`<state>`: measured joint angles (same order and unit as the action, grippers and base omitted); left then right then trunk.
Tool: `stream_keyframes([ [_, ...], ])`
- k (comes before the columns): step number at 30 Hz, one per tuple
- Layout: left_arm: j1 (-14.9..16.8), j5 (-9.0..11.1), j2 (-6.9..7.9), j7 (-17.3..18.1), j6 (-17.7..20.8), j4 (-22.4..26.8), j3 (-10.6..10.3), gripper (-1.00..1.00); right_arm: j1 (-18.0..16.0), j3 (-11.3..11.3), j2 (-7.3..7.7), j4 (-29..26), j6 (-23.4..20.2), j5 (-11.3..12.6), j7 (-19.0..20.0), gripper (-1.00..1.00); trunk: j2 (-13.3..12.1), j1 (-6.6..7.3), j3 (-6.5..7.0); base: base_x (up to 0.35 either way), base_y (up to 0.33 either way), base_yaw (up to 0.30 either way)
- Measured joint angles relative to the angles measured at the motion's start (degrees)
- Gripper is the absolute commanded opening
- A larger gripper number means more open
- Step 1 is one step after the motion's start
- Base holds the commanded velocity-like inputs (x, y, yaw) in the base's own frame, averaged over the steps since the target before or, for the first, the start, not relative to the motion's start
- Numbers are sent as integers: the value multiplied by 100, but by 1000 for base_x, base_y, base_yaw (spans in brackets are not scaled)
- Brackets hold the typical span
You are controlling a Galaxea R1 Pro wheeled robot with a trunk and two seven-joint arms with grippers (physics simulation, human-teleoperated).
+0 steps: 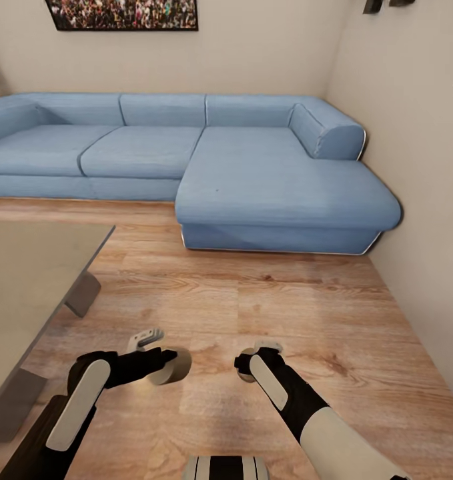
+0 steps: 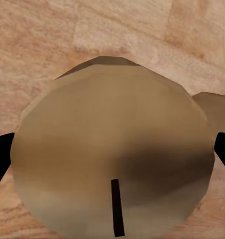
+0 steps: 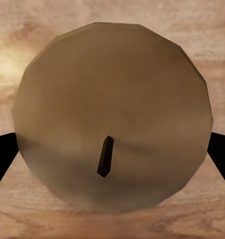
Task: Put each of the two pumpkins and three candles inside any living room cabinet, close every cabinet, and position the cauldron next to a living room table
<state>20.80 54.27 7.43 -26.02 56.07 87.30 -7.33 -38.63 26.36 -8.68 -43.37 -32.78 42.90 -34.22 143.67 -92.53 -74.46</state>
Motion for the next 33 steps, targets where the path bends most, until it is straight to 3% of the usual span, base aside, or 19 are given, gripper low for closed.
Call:
stream_keyframes([
  [8, 7, 28, -191, -391, 1, 1, -5, -100, 0, -8, -5, -6, -18, 5, -4, -100, -11, 18, 177, -93, 0, 15],
  [24, -1, 9, -196, -427, 2, -7, -70, -100, -1, -17, -5, -5, -181, 3, 7, -100, -32, 62, 623, -31, 0, 186],
  [33, 1, 7, -202, -429, 5, -7, -90, -100, 1, -18, -5, -7, -180, 9, 14, -100, -45, 81, 836, -282, 0, 32],
])
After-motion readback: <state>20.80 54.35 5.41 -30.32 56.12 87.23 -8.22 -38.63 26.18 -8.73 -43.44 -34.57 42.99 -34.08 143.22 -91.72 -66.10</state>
